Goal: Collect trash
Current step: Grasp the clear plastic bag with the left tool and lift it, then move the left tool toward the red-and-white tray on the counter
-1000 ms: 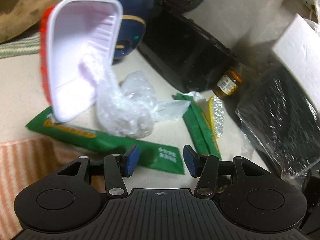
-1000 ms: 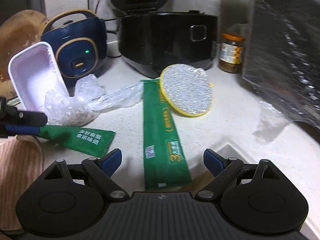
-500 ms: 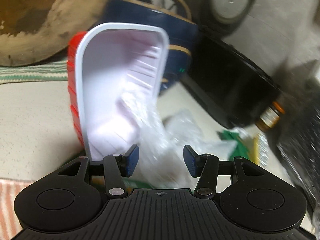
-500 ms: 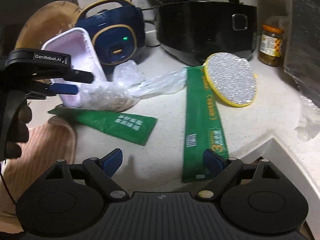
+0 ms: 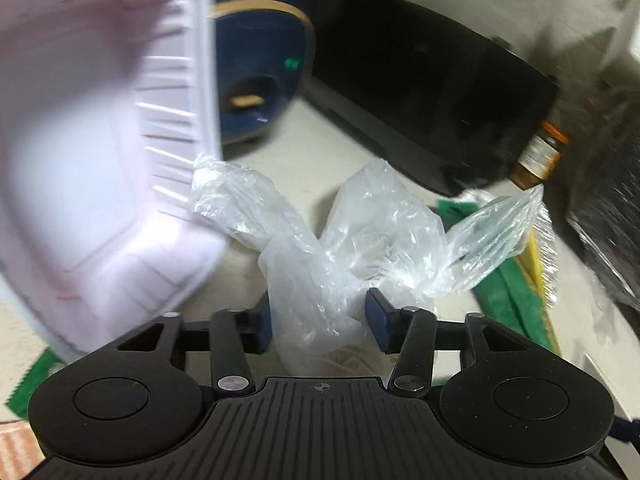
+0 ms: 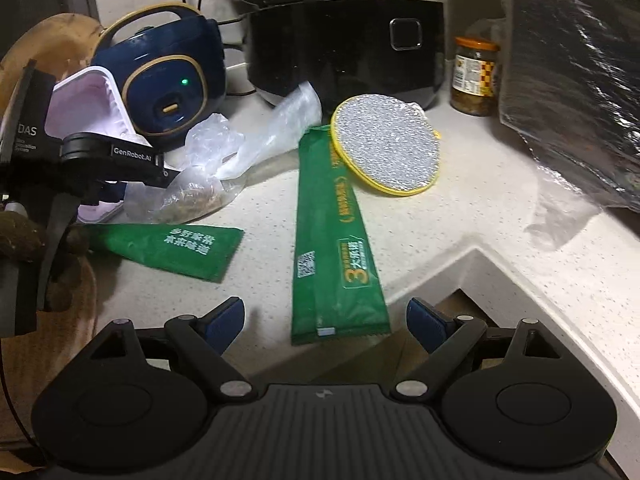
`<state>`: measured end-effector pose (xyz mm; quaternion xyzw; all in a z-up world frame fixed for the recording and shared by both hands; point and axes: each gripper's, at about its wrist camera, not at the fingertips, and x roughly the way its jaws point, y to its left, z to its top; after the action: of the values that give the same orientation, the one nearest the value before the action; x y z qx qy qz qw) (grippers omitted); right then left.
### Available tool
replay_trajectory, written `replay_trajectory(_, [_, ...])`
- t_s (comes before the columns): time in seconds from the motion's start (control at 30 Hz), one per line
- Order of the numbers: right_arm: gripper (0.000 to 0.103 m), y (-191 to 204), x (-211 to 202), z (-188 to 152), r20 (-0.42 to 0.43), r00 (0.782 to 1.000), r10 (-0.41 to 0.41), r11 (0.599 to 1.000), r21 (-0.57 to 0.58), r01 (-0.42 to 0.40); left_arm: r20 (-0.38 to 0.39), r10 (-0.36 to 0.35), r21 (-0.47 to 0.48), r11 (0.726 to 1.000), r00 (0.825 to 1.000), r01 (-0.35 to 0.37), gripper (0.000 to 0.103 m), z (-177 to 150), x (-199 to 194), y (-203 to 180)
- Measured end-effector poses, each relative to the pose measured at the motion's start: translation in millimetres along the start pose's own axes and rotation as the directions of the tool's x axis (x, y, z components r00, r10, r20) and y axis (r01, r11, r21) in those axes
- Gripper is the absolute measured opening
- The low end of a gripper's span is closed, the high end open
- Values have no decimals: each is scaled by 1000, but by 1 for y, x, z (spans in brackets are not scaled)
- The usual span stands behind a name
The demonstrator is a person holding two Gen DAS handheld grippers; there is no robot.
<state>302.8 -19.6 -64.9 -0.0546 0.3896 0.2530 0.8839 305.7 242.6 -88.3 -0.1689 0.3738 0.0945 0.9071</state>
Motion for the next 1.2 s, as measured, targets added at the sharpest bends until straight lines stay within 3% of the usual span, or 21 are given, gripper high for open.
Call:
replay_trajectory(0.03, [89, 0, -1, 0, 3, 1000, -5, 1000, 1, 5, -8, -22, 7, 1000, 1000, 22, 31, -1, 0, -2])
replay_trajectory(0.17, [89, -2, 0, 0, 5, 1000, -15, 1000, 16, 15, -35, -74, -64, 995, 997, 72, 24, -6, -3, 1])
replay_trajectory(0.37, [89, 8, 3, 1, 3, 1000, 2, 1000, -11, -2, -15, -169, -95, 981, 986, 167, 19, -9, -12, 1])
replay_trajectory(0.53, [89, 17, 6, 1, 4, 1000, 9, 999, -46, -8, 3, -259, -150, 955, 966, 256, 17, -17, -27, 9])
replay_trajectory(0.63, [89, 23, 5, 0, 25, 1000, 7, 998, -64, -6, 30, -281, -167, 945, 959, 283, 16, -23, -42, 13])
replay_trajectory(1.0, [89, 36, 6, 3, 51, 998, 29, 996, -82, -25, 121, -244, -182, 948, 962, 263, 15, -34, -101, 32])
replay_trajectory(1.2, [89, 50, 2, 9, 80, 995, 57, 991, -122, -47, 188, -188, -190, 956, 964, 224, 15, -48, -142, 51])
